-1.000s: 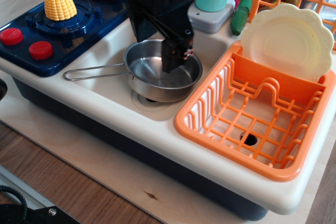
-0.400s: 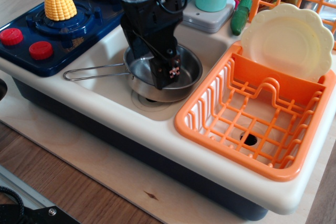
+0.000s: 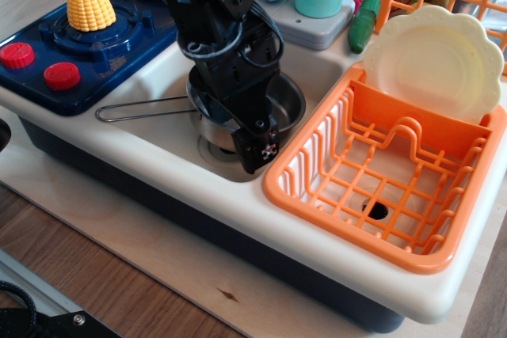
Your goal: Put pan from sink into drying rack
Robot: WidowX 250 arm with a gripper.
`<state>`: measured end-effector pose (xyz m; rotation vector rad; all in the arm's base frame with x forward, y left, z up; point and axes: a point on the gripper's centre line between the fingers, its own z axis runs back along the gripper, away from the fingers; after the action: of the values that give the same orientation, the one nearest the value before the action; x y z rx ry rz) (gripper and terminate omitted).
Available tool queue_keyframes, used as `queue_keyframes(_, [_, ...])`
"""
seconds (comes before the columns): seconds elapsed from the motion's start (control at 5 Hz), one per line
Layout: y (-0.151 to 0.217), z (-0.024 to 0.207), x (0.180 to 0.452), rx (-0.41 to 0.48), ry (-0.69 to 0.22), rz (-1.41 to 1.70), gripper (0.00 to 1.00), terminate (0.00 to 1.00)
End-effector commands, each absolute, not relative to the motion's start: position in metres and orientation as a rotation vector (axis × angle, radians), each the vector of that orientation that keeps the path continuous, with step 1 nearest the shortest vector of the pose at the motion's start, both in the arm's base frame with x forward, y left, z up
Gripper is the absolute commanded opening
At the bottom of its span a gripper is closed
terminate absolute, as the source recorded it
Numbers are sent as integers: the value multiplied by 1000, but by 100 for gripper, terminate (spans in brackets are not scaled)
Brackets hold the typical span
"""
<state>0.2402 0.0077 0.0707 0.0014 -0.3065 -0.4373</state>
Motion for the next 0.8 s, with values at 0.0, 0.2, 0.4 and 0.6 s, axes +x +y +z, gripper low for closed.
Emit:
queue_keyframes(0.0, [10, 66, 246, -3, -340, -424, 0, 0])
queue_keyframes(0.2, [10, 70, 247, 13, -328, -426, 0, 0])
queue_keyframes(0.4, [7, 76, 248, 33, -305, -420, 0, 0])
queue_keyframes(0.6, [1, 101, 247, 134, -270, -405, 0, 0])
